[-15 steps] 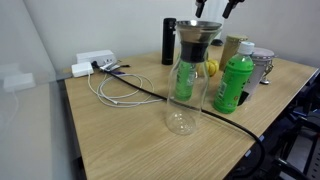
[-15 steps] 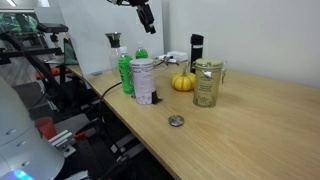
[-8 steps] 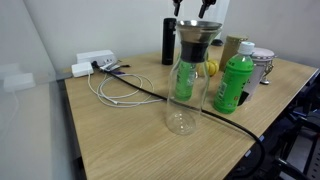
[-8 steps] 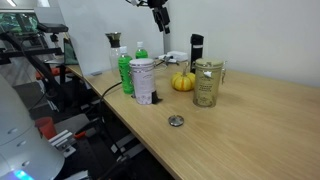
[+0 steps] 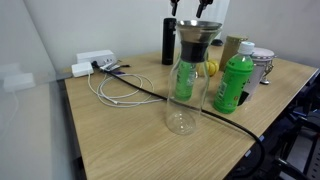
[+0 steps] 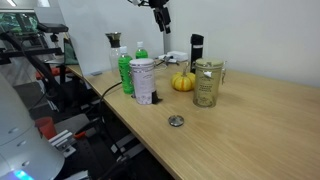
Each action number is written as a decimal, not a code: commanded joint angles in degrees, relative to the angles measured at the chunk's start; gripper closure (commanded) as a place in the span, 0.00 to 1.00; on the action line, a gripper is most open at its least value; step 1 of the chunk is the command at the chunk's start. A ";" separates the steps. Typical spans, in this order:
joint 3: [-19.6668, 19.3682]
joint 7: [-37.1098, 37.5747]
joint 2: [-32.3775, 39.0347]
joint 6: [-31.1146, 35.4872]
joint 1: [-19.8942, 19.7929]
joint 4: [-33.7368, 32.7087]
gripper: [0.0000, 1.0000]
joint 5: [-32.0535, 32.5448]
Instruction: Put the black object in the center of the table
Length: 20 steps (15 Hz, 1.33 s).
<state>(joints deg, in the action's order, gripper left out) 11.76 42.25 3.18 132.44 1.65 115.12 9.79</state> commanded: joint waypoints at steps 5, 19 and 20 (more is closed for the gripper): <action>-3.00 0.62 1.39 -0.84 2.63 -1.46 0.00 -0.85; -10.80 -1.94 22.54 -8.83 4.23 -29.79 0.00 -1.24; -11.26 -2.26 24.12 -8.77 4.42 -31.92 0.00 -1.20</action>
<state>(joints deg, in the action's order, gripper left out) 2.34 42.07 22.59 127.46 4.68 90.68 9.58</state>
